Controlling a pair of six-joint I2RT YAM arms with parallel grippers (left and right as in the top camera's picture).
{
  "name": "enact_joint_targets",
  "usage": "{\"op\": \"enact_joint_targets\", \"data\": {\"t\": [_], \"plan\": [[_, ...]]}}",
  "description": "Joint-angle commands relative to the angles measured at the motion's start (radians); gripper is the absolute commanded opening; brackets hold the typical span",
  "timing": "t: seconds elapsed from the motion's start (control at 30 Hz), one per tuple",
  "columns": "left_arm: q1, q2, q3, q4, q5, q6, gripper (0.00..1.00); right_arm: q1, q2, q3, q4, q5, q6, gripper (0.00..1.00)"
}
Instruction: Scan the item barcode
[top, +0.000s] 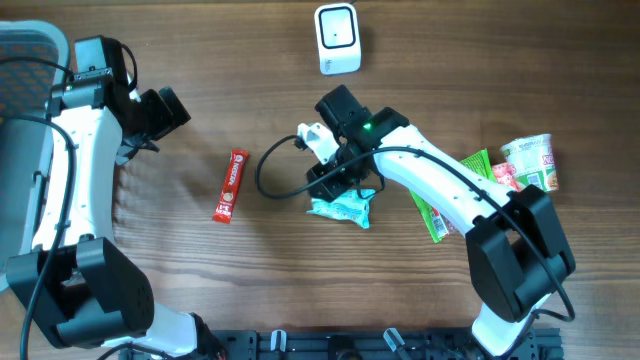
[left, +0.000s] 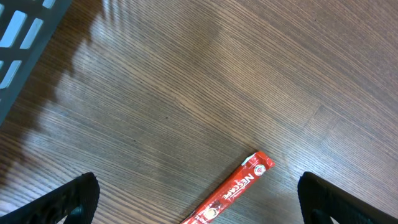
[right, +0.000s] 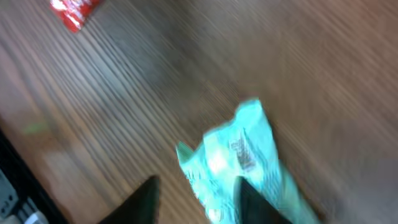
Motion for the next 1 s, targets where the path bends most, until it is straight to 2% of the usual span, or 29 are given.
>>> {"op": "enact_joint_targets", "data": {"t": [0.0, 0.1, 0.13, 0.23, 0.33, 0.4, 0.43, 0.47, 0.53, 0.57, 0.6, 0.7, 0.73, 0.77, 0.8, 0.83, 0.87, 0.9, 0.93, 0.97], "plan": [[0.001, -0.005, 0.007, 0.0, -0.006, 0.005, 1.0, -0.013, -0.023, 0.016, -0.076, 0.101, 0.102, 0.34], [0.001, -0.005, 0.011, 0.015, -0.027, 0.021, 1.0, -0.059, -0.023, 0.016, -0.175, 0.107, 0.151, 0.4], [0.003, -0.009, 0.014, 0.062, -0.041, 0.032, 1.0, -0.084, -0.023, 0.016, -0.186, 0.106, 0.177, 0.45], [0.006, -0.007, 0.014, 0.074, -0.062, 0.035, 1.0, -0.209, -0.023, 0.015, -0.226, 0.056, 0.22, 0.59], [0.006, -0.007, 0.014, 0.084, -0.045, 0.027, 1.0, -0.281, -0.023, 0.008, -0.234, -0.064, 0.18, 0.61], [0.006, -0.006, 0.014, 0.084, 0.157, -0.087, 1.0, -0.315, -0.023, -0.018, -0.23, -0.084, 0.17, 0.6], [0.0, -0.003, 0.013, 0.07, 0.3, -0.071, 1.0, -0.325, -0.023, -0.045, -0.214, -0.141, 0.149, 0.6], [-0.013, -0.002, 0.004, 0.07, 0.373, -0.07, 1.0, -0.331, -0.023, -0.081, -0.193, -0.21, 0.136, 0.59], [-0.067, -0.002, -0.019, 0.059, 0.397, -0.069, 0.88, -0.332, -0.023, -0.155, -0.137, -0.328, 0.129, 0.59], [-0.094, -0.002, -0.022, 0.06, 0.403, -0.043, 0.86, -0.332, -0.023, -0.186, -0.117, -0.34, 0.129, 0.59], [-0.16, -0.002, -0.022, 0.067, 0.446, 0.082, 0.81, -0.332, -0.023, -0.218, -0.103, -0.34, 0.13, 0.58], [-0.321, -0.001, -0.023, 0.067, 0.461, 0.222, 0.78, -0.332, -0.023, -0.27, -0.057, -0.34, 0.16, 0.58], [-0.377, 0.001, -0.027, 0.075, 0.425, 0.223, 0.79, -0.332, -0.023, -0.286, -0.029, -0.341, 0.185, 0.55], [-0.423, 0.008, -0.029, 0.079, 0.389, 0.215, 1.0, -0.332, -0.023, -0.306, 0.002, -0.354, 0.198, 0.55], [-0.451, 0.016, -0.029, 0.079, 0.376, 0.215, 1.0, -0.332, -0.023, -0.321, 0.034, -0.372, 0.213, 0.53], [-0.481, 0.034, -0.029, 0.079, 0.376, 0.215, 0.76, -0.332, -0.023, -0.333, 0.062, -0.381, 0.229, 0.52], [-0.5, 0.052, -0.029, 0.079, 0.376, 0.214, 0.45, -0.332, -0.023, -0.342, 0.088, -0.381, 0.238, 0.51], [-0.512, 0.079, -0.029, 0.079, 0.377, 0.204, 0.47, -0.332, -0.023, -0.349, 0.105, -0.381, 0.252, 0.51], [-0.516, 0.103, -0.029, 0.079, 0.377, 0.183, 0.53, -0.332, -0.023, -0.356, 0.121, -0.381, 0.264, 0.51], [-0.515, 0.129, -0.029, 0.074, 0.376, 0.165, 0.52, -0.332, -0.023, -0.358, 0.134, -0.381, 0.264, 0.5]]}}
